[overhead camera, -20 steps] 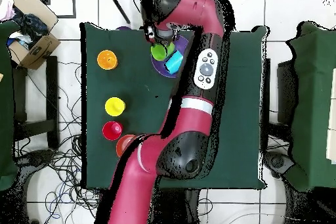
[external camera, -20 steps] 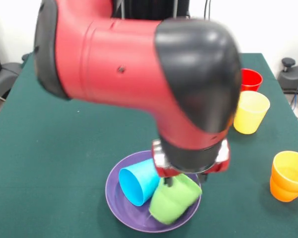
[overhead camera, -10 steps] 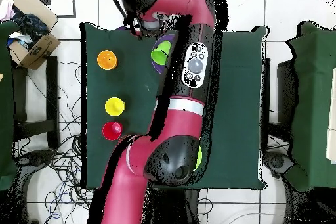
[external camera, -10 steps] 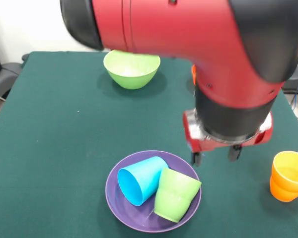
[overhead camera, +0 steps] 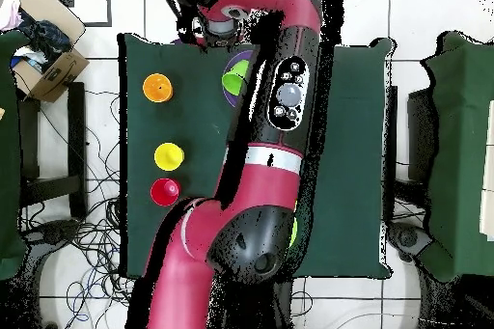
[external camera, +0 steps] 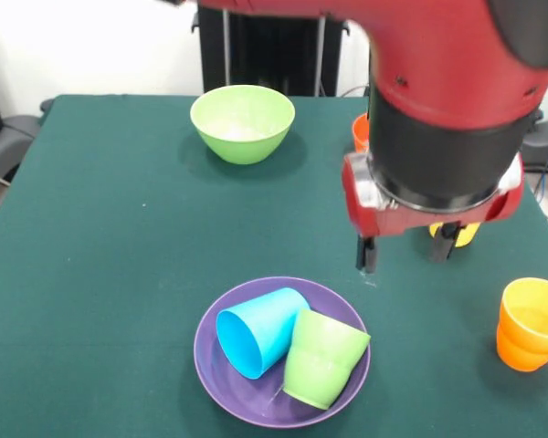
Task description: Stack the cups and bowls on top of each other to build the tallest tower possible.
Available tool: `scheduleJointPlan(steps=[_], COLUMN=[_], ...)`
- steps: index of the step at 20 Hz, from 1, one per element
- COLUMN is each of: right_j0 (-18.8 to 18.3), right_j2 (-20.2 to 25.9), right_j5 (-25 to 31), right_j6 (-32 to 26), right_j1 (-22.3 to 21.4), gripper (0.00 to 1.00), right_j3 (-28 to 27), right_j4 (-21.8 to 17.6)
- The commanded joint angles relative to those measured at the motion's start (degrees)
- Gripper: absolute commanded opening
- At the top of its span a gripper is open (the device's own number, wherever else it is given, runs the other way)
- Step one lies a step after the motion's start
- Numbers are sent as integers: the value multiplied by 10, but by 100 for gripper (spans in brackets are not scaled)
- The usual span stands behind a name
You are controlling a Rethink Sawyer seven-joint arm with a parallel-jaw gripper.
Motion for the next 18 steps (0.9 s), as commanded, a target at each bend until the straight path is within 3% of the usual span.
scheduleJointPlan(steps=[1, 5, 8, 11, 15, 18], right_j0=[68, 141, 167, 170, 141, 119], right_j2=[104, 154, 171, 183, 172, 165], right_j5=[21, -37, -73, -104, -87, -77], right_j6=[-36, -28, -22, -24, -26, -32], right_j1=[-83, -168, -187, -179, -119, -92], gripper=[100, 100, 100, 100, 100, 100], right_j3=[143, 303, 351, 334, 216, 171], right_j4=[-110, -156, -165, -165, -146, -131])
